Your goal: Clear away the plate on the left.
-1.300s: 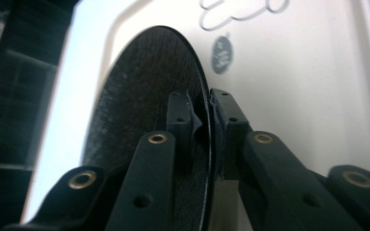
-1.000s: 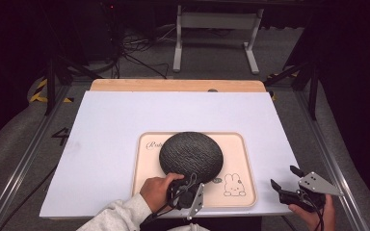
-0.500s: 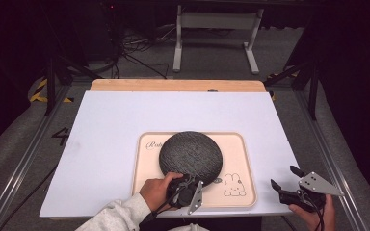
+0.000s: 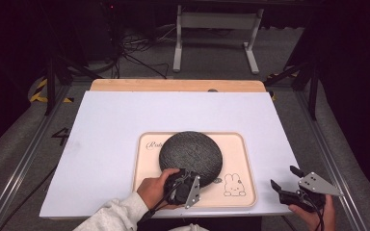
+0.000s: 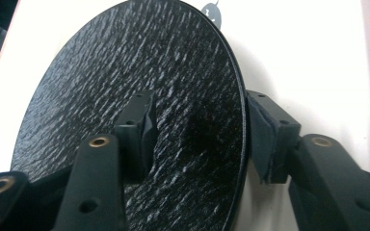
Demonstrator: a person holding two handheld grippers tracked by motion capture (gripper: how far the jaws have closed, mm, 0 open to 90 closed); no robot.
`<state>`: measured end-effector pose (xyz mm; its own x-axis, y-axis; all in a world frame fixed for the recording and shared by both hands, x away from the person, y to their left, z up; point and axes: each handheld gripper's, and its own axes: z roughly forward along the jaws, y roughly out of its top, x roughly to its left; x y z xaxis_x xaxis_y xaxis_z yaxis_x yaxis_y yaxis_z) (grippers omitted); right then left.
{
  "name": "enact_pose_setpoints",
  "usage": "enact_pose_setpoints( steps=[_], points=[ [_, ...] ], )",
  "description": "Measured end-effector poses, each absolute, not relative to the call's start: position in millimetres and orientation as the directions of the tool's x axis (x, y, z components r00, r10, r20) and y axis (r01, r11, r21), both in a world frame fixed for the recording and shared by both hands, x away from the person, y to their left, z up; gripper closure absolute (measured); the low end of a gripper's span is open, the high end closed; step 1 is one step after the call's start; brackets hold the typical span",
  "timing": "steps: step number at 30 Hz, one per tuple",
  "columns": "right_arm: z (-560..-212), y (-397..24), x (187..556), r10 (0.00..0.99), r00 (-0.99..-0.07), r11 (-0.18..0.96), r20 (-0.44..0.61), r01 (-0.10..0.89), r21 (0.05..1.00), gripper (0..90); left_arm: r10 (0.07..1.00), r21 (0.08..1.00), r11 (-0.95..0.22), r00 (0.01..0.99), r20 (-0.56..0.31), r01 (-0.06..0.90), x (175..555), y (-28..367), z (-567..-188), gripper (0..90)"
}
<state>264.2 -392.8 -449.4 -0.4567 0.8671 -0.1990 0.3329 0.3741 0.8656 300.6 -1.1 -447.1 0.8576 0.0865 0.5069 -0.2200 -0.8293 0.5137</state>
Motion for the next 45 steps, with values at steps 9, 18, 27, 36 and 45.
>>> enact_pose_setpoints(
  steps=[9, 18, 27, 36, 45],
  points=[
    [-449, -393, 264, 0.868, -0.455, 0.372, -0.197, 0.334, 0.866, 15.7, 0.102, 0.545, -0.812, 0.867, 0.487, -0.211, 302, 3, -442, 41.1],
    [-450, -393, 264, 0.868, -0.456, 0.373, -0.197, 0.334, 0.866, 15.6, 0.144, 0.584, -0.791, 0.872, 0.467, -0.182, 303, 7, -437, 29.5],
    [-450, -393, 264, 0.868, -0.456, 0.373, -0.197, 0.335, 0.865, 15.5, 0.210, 0.629, -0.763, 0.865, 0.456, -0.147, 307, 12, -430, 16.3],
    [-450, -393, 264, 0.867, -0.458, 0.374, -0.198, 0.334, 0.865, 15.4, 0.253, 0.662, -0.739, 0.860, 0.443, -0.124, 312, 19, -425, 8.7],
    [-450, -392, 264, 0.866, -0.459, 0.376, -0.200, 0.333, 0.865, 15.4, 0.272, 0.698, -0.706, 0.863, 0.425, -0.121, 317, 30, -418, 7.5]
  ],
)
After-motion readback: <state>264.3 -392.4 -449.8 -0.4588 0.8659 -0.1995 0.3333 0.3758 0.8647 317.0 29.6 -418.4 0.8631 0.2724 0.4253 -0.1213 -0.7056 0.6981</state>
